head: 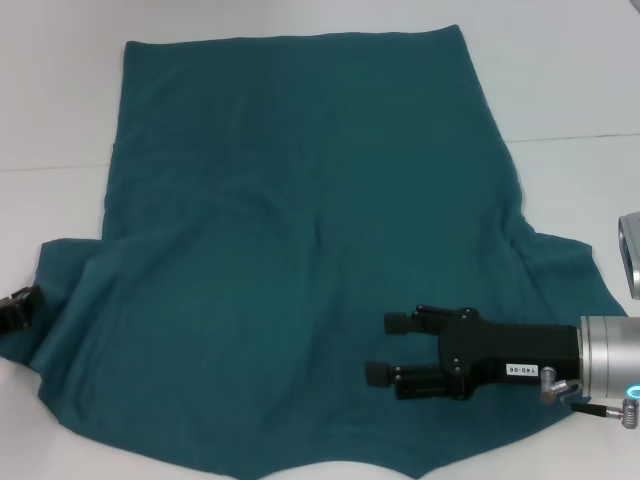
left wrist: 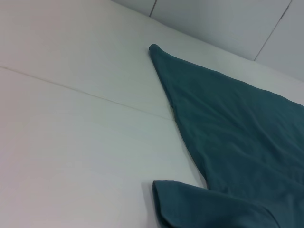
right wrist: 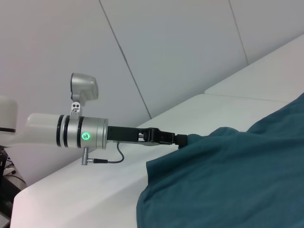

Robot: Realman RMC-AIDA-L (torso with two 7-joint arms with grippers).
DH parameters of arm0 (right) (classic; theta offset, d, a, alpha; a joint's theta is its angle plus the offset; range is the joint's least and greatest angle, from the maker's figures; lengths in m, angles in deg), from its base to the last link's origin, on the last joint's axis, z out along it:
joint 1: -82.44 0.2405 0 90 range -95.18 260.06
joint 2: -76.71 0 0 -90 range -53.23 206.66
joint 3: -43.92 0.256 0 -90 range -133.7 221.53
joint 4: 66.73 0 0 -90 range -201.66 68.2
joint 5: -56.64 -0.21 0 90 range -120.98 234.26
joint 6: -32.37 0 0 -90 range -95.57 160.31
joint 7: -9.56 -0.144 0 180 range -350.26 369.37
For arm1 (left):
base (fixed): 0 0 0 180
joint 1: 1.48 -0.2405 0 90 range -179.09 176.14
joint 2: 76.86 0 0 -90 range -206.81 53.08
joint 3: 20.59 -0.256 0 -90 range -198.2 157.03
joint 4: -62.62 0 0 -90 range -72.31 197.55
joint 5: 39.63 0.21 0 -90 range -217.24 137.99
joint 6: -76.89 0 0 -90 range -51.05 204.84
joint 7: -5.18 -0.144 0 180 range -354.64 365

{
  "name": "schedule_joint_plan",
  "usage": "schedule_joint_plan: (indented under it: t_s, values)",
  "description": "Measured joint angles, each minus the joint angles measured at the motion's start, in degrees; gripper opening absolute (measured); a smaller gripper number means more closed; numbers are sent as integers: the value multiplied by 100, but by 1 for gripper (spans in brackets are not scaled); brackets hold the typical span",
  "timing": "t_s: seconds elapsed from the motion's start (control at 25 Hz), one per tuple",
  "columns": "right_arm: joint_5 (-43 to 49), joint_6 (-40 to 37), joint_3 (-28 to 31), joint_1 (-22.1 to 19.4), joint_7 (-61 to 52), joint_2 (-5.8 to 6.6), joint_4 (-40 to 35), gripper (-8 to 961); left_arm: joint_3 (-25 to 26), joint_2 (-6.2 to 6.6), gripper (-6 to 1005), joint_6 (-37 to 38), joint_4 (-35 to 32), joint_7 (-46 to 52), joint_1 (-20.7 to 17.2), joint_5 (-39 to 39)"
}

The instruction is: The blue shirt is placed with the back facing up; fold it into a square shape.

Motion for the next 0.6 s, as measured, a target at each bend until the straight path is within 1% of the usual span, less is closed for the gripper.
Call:
schedule_joint_plan:
  t_s: [0.24, 0.48, 0.6]
  values:
    - [0, 12, 2, -4, 0, -2, 4, 940, -4, 1, 30, -1, 0, 1, 28, 7]
    - [-60, 34, 2, 6, 15, -17, 81, 940, -4, 30, -1, 1, -128, 3, 53, 7]
    - [-90, 42, 2, 8, 18, -17, 101, 940, 16, 54, 3, 1, -259, 18, 54, -7]
